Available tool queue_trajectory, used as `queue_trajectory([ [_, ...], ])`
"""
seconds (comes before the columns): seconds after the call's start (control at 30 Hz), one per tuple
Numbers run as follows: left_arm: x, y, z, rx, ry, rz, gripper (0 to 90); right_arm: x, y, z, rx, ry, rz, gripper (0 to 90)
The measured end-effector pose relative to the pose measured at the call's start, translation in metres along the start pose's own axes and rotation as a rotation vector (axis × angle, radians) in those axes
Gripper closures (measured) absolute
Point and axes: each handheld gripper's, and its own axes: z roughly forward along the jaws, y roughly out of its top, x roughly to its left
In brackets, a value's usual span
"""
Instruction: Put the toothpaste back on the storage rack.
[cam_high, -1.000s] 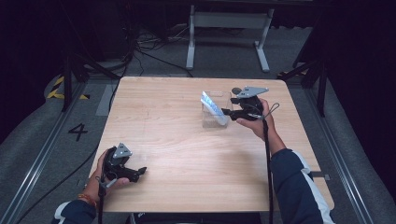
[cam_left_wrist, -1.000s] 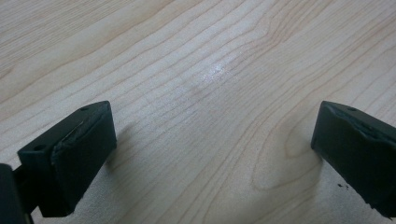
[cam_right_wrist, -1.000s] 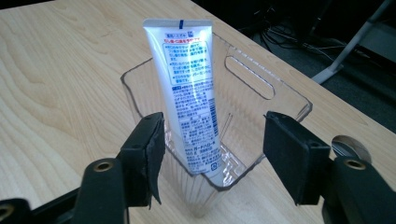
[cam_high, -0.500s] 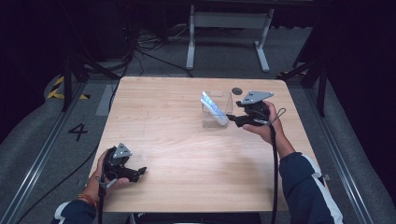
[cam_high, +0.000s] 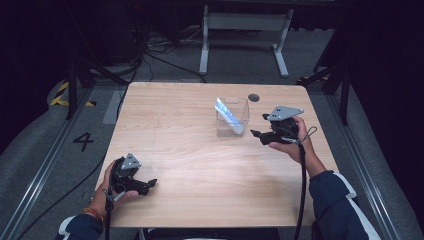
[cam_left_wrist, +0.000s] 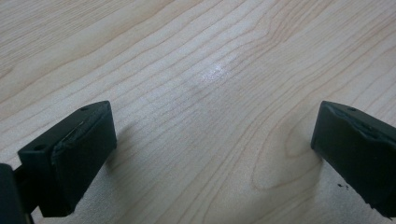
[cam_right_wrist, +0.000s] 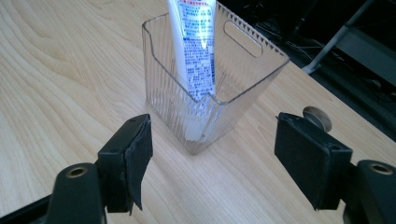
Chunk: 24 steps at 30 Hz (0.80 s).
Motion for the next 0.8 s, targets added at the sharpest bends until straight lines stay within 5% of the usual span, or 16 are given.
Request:
queue_trajectory([
  [0.8, 0.000, 0.000, 0.000, -0.003, 0.004, -0.004, 0.5, 0.011, -0.051, -0.026, 0.081, -0.052, -0.011, 22.8],
])
